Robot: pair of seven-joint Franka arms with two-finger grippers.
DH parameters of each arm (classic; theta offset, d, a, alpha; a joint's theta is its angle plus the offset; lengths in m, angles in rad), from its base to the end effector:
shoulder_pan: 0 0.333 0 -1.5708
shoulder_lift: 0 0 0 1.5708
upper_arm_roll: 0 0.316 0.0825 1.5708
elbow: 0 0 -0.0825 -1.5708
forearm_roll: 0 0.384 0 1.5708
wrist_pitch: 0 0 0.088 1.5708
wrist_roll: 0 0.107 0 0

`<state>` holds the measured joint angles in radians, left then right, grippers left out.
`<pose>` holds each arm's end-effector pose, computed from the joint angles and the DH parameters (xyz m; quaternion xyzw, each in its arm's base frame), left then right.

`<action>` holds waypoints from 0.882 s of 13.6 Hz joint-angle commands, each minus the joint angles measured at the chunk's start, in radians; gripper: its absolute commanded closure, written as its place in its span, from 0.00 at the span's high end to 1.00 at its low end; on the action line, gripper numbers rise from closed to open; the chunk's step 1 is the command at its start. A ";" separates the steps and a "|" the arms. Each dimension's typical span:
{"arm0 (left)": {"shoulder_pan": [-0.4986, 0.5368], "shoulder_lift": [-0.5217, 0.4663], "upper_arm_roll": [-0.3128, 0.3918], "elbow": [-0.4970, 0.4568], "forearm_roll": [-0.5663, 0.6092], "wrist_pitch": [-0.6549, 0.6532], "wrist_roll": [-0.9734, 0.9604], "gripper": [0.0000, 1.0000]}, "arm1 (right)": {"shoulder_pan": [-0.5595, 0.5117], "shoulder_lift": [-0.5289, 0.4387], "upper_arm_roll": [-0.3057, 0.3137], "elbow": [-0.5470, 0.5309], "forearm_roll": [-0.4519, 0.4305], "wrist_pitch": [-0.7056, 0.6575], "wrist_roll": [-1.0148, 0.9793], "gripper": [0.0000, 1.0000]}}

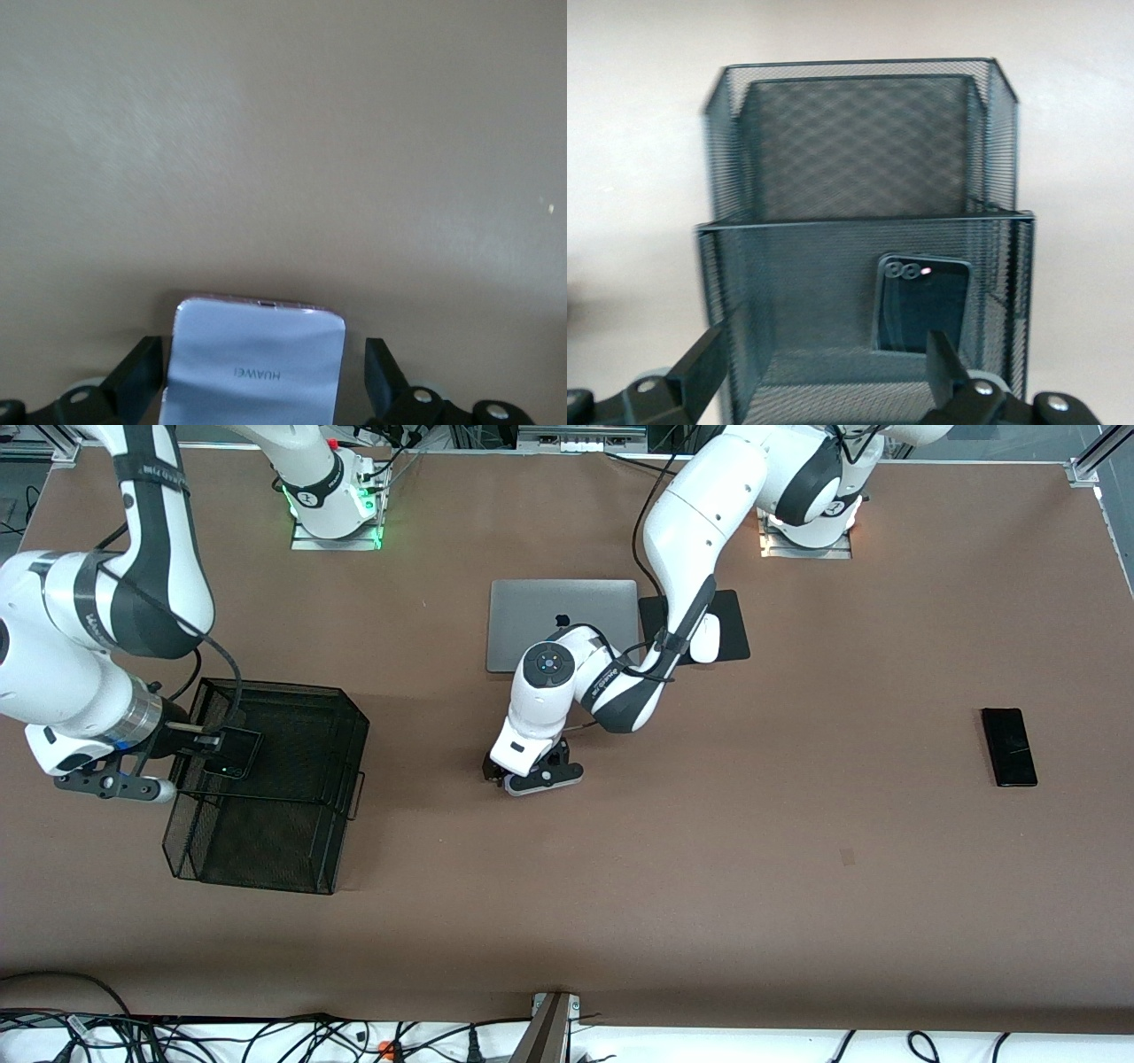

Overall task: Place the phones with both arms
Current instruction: 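Set the white phone down with the left gripper while the right gripper withdraws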

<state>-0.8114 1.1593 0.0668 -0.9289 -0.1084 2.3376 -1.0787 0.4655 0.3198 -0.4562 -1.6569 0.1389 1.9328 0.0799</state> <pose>0.5777 -0.5664 0.1845 0.9767 0.1736 0.0644 0.1085 0.6425 0.0434 0.4386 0.9987 -0.0505 -0.0045 0.0049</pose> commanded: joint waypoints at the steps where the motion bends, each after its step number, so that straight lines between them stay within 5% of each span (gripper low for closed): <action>1: 0.043 -0.084 0.002 0.051 -0.069 -0.177 0.003 1.00 | 0.068 -0.001 -0.001 0.045 0.014 -0.048 -0.008 0.99; 6: 0.179 -0.239 -0.005 0.045 -0.102 -0.444 0.103 1.00 | 0.272 0.033 -0.001 0.069 0.011 -0.032 0.134 0.98; 9: 0.288 -0.300 -0.001 0.035 -0.109 -0.619 0.342 1.00 | 0.387 0.158 0.008 0.155 0.018 0.000 0.237 0.98; 12: 0.409 -0.319 0.013 0.021 -0.082 -0.893 0.640 1.00 | 0.414 0.301 0.088 0.203 0.076 0.119 0.285 0.99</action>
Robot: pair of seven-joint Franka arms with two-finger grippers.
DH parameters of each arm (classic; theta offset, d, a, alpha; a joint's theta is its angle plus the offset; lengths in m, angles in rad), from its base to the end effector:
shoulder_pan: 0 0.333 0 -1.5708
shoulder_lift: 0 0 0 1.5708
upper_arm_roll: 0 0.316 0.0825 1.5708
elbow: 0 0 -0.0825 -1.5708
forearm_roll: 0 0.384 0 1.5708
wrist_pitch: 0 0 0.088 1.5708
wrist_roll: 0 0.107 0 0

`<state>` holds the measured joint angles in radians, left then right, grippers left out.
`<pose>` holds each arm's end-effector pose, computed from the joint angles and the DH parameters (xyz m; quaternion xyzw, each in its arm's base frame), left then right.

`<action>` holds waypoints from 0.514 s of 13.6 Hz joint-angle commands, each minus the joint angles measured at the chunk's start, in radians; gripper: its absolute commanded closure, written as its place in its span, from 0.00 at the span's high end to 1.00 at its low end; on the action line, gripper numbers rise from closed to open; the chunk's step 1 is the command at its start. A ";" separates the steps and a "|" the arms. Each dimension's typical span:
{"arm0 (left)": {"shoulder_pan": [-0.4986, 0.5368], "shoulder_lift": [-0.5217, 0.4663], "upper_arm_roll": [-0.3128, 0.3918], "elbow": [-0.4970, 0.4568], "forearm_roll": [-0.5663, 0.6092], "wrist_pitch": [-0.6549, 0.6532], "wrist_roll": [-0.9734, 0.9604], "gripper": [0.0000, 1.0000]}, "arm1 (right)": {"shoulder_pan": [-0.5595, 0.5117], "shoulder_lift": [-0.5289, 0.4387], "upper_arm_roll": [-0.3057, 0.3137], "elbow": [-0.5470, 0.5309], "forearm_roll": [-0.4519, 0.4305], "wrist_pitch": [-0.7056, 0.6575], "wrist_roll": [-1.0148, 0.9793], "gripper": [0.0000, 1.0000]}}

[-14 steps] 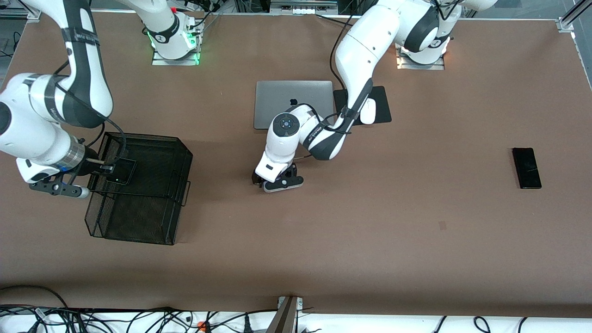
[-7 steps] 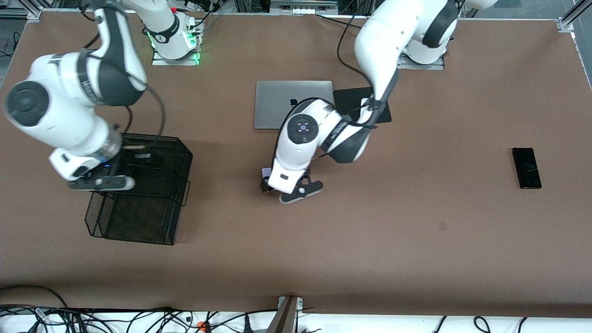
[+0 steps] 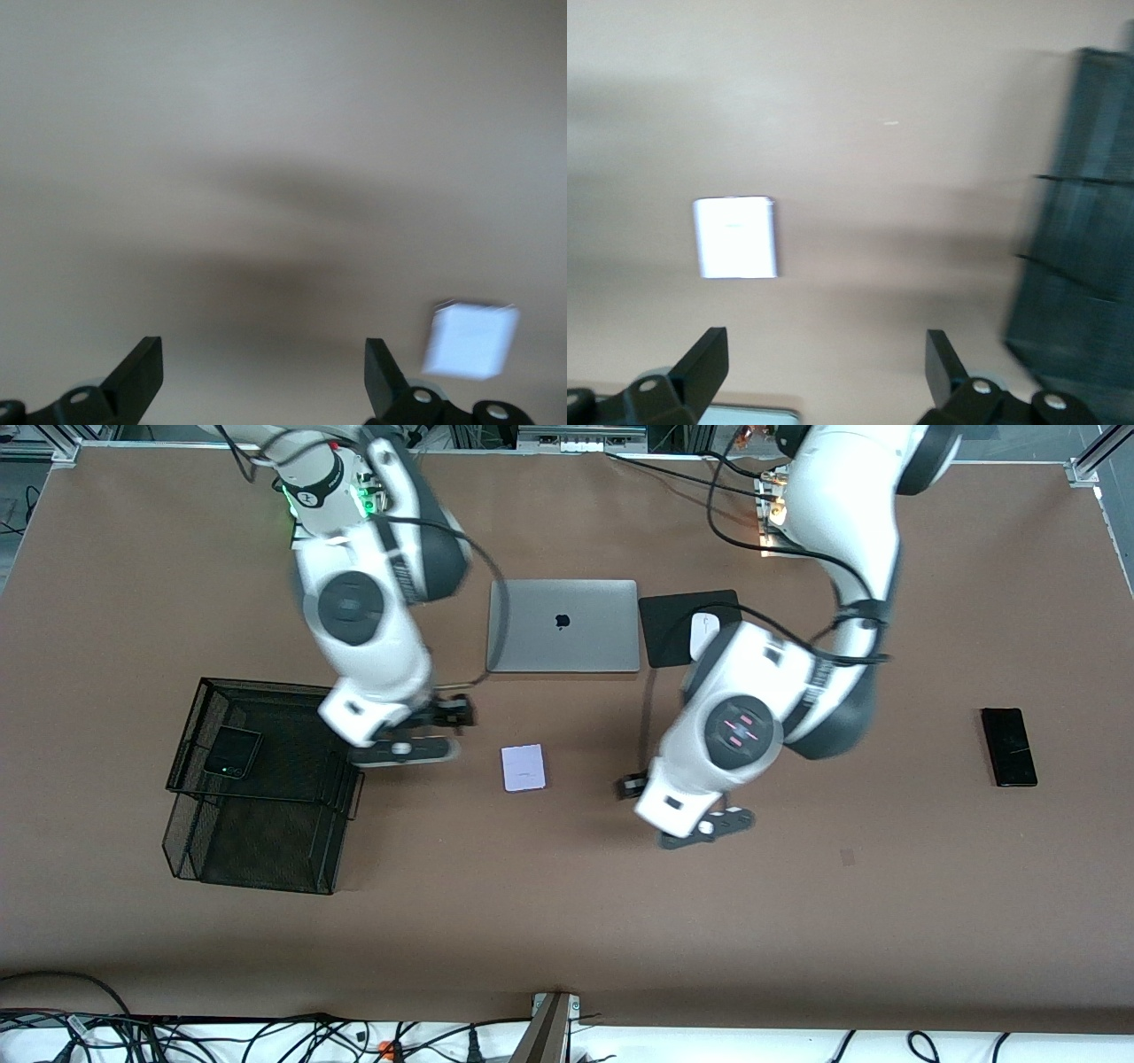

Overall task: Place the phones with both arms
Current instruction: 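Grasp the white phone with the right gripper while the left gripper grasps the tall phone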

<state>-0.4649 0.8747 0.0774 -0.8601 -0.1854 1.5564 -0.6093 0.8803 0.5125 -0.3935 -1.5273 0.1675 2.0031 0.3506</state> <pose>0.6824 -0.3252 0.3718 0.9885 0.1057 -0.1073 0.0118 0.5844 0.3670 0.3788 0.9983 0.0560 0.0094 0.0161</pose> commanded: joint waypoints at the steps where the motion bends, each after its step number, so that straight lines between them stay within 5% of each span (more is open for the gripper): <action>1: 0.107 -0.034 0.002 -0.059 0.045 -0.154 0.266 1.00 | -0.001 0.147 0.031 0.073 0.076 0.113 0.008 0.99; 7: 0.316 -0.054 0.002 -0.204 0.394 -0.122 0.796 1.00 | 0.008 0.314 0.079 0.072 0.112 0.383 0.001 0.99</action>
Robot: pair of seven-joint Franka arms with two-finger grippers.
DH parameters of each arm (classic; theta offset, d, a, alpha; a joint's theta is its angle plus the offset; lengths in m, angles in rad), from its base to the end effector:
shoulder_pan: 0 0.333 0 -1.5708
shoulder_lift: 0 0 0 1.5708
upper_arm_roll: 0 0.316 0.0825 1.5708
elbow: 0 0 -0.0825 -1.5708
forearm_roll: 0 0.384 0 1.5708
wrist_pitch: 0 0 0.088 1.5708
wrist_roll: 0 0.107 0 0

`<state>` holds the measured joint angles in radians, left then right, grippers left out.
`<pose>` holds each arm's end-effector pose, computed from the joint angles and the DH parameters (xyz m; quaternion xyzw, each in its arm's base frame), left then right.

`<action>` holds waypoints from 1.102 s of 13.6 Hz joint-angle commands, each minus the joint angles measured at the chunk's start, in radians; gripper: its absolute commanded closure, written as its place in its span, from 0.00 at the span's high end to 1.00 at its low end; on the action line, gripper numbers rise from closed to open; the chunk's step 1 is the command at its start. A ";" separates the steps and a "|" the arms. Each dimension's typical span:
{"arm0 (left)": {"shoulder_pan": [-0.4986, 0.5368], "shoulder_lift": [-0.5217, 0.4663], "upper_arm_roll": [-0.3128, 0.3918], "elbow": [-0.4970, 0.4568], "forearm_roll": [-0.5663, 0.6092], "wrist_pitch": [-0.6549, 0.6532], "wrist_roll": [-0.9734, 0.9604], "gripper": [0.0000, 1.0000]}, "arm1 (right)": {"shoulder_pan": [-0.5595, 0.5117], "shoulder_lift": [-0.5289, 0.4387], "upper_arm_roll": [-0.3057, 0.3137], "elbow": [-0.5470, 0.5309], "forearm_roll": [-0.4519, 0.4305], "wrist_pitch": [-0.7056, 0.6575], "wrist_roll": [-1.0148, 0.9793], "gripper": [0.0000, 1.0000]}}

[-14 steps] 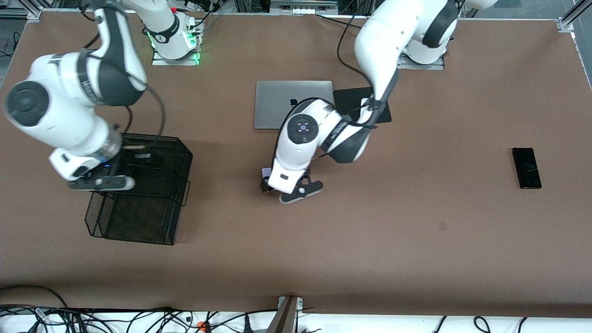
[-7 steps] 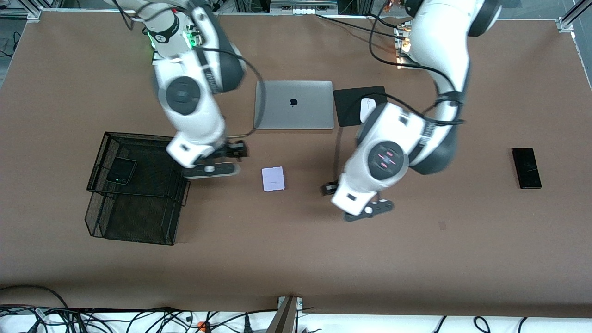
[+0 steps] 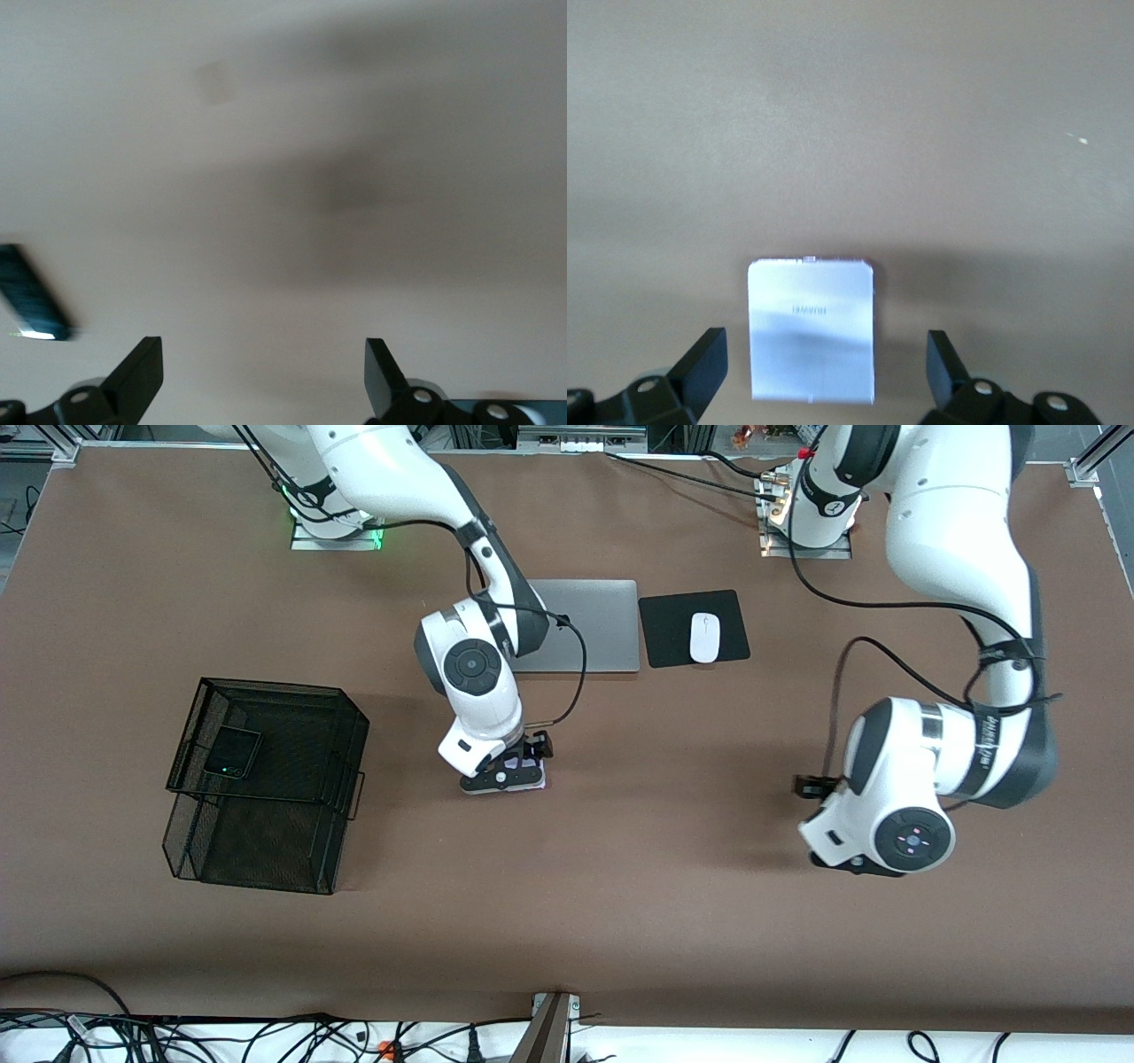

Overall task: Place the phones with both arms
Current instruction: 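Grasp the white phone with the right gripper while the left gripper grasps the tall phone, then carry the white phone into the basket while the left gripper lifts the tall phone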

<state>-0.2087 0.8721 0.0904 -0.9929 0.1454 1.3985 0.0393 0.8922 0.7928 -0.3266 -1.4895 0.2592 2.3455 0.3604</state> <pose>0.7121 -0.0886 0.3095 -0.9635 0.0881 0.2233 0.1186 0.5865 0.4280 0.2285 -0.9960 -0.0684 -0.0564 0.0106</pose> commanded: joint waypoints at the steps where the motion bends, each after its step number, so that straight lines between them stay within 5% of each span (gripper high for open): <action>1: 0.101 -0.083 -0.011 -0.119 0.083 0.081 0.210 1.00 | -0.004 0.042 0.014 0.032 0.020 0.064 -0.011 0.99; 6: 0.348 -0.396 -0.017 -0.657 0.102 0.573 0.316 1.00 | 0.002 0.074 0.030 0.022 0.023 0.112 -0.007 0.99; 10: 0.495 -0.410 -0.023 -0.731 0.053 0.678 0.335 1.00 | 0.004 0.089 0.034 0.014 0.018 0.112 -0.012 0.99; 15: 0.612 -0.404 -0.024 -0.950 -0.107 1.003 0.336 1.00 | 0.011 0.091 0.034 0.003 0.009 0.112 -0.024 0.99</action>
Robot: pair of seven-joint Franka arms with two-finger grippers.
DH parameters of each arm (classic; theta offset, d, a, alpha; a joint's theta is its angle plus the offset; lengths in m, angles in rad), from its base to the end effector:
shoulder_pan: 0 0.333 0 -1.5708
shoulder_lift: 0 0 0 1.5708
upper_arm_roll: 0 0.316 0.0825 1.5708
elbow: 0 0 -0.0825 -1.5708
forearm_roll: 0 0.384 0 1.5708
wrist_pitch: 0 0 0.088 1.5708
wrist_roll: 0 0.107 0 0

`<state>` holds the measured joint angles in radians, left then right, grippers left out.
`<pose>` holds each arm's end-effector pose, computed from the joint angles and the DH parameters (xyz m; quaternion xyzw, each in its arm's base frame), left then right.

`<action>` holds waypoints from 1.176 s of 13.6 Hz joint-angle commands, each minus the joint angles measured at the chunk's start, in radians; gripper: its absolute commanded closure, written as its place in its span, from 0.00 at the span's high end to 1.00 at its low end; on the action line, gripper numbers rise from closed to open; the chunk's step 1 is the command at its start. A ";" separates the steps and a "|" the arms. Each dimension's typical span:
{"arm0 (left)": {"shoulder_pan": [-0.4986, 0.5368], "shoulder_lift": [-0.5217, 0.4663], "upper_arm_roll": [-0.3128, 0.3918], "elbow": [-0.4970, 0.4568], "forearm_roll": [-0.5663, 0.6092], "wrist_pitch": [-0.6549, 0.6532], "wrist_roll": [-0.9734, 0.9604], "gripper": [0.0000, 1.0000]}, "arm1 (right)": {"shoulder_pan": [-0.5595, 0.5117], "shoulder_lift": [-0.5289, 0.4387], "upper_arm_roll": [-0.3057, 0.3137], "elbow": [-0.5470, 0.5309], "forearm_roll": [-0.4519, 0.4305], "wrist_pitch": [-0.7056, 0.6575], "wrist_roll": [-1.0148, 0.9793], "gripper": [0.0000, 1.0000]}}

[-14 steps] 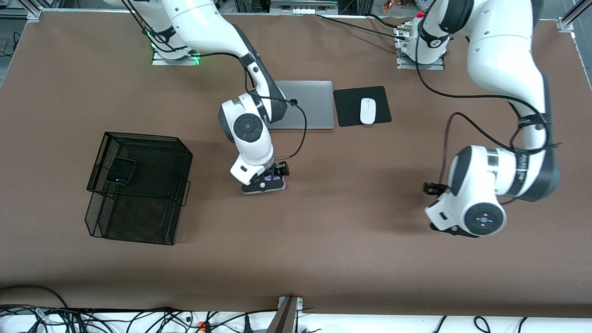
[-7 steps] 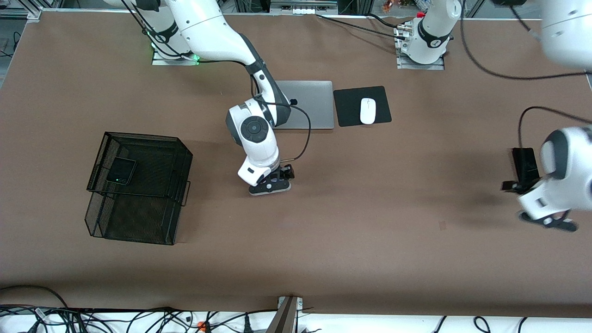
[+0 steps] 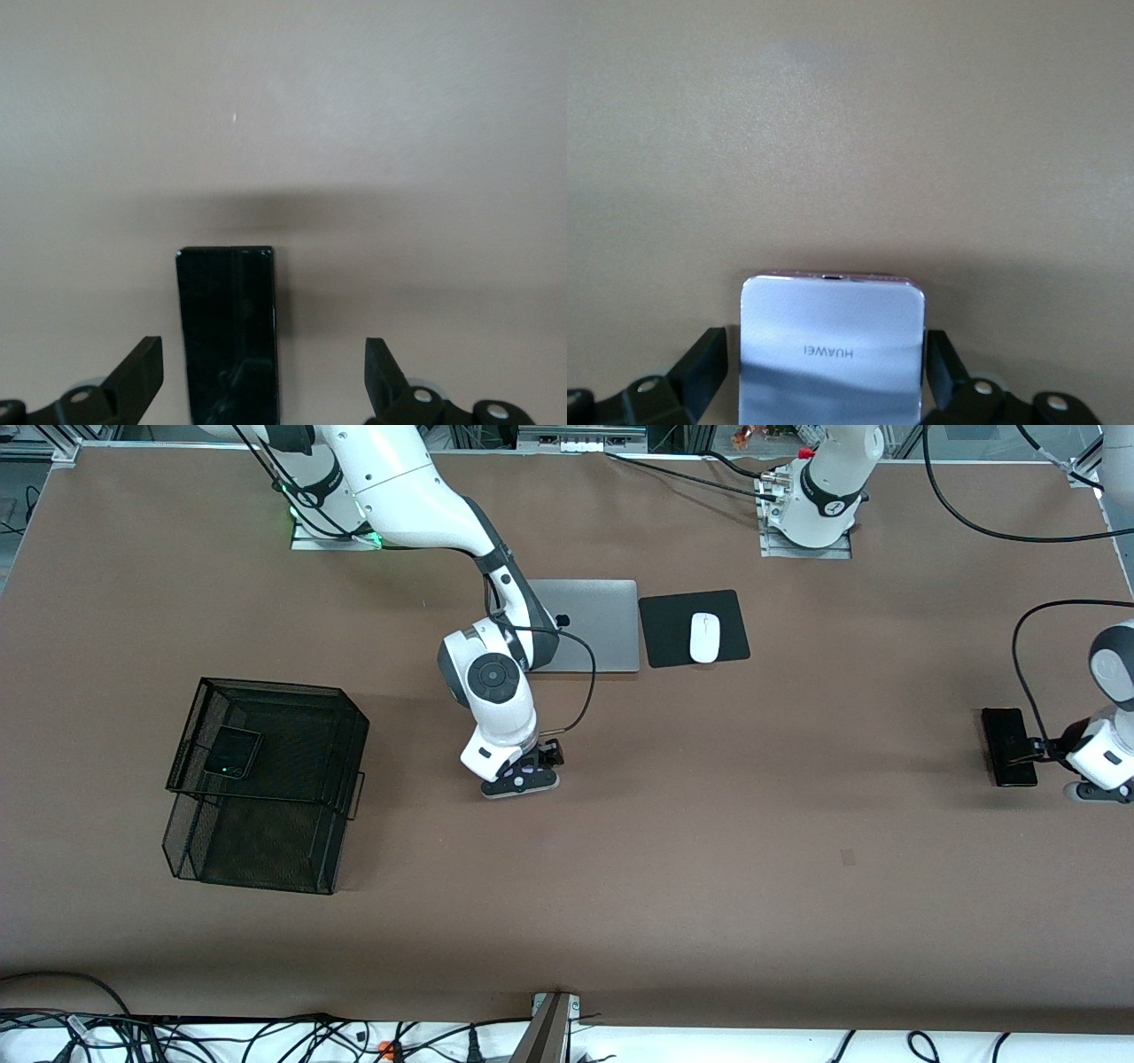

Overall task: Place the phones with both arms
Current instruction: 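Carry the white phone into the basket while the left gripper lifts the tall phone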

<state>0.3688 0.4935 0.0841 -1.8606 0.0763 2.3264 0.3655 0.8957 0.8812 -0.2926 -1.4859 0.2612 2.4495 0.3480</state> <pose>0.5743 0.2775 0.2514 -0.9987 -0.0124 0.0311 0.0381 0.5743 0.4424 0.1738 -0.9938 -0.0891 -0.0651 0.0110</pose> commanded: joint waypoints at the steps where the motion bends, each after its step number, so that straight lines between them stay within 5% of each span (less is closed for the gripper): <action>1: 0.060 -0.018 -0.018 -0.101 -0.041 0.112 0.012 1.00 | 0.015 0.002 0.000 -0.008 0.007 0.009 -0.012 0.98; 2: 0.074 -0.010 -0.023 -0.121 -0.041 0.146 0.013 1.00 | 0.020 0.001 -0.002 -0.014 0.007 0.009 -0.014 0.71; 3: 0.082 -0.001 -0.027 -0.132 -0.041 0.181 0.018 1.00 | 0.020 -0.004 -0.002 -0.014 0.010 0.005 -0.005 0.23; 4: 0.096 0.014 -0.029 -0.134 -0.041 0.195 0.020 1.00 | 0.013 -0.008 -0.003 -0.013 0.015 0.003 -0.011 0.00; 6: 0.125 0.033 -0.044 -0.135 -0.041 0.226 0.042 1.00 | 0.006 -0.053 -0.032 -0.002 0.018 -0.058 -0.006 0.00; 10: 0.179 0.071 -0.073 -0.135 -0.041 0.267 0.064 1.00 | -0.003 -0.221 -0.224 0.006 0.016 -0.230 -0.075 0.00; 14: 0.196 0.094 -0.083 -0.135 -0.041 0.303 0.070 1.00 | -0.014 -0.240 -0.416 0.004 0.010 -0.242 -0.287 0.00; 16: 0.208 0.105 -0.096 -0.134 -0.041 0.307 0.070 1.00 | -0.068 -0.240 -0.441 0.004 0.009 -0.263 -0.352 0.00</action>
<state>0.5525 0.5933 0.0121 -1.9928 0.0589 2.6148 0.4001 0.8614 0.6381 -0.7162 -1.4709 0.2613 2.1949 0.0597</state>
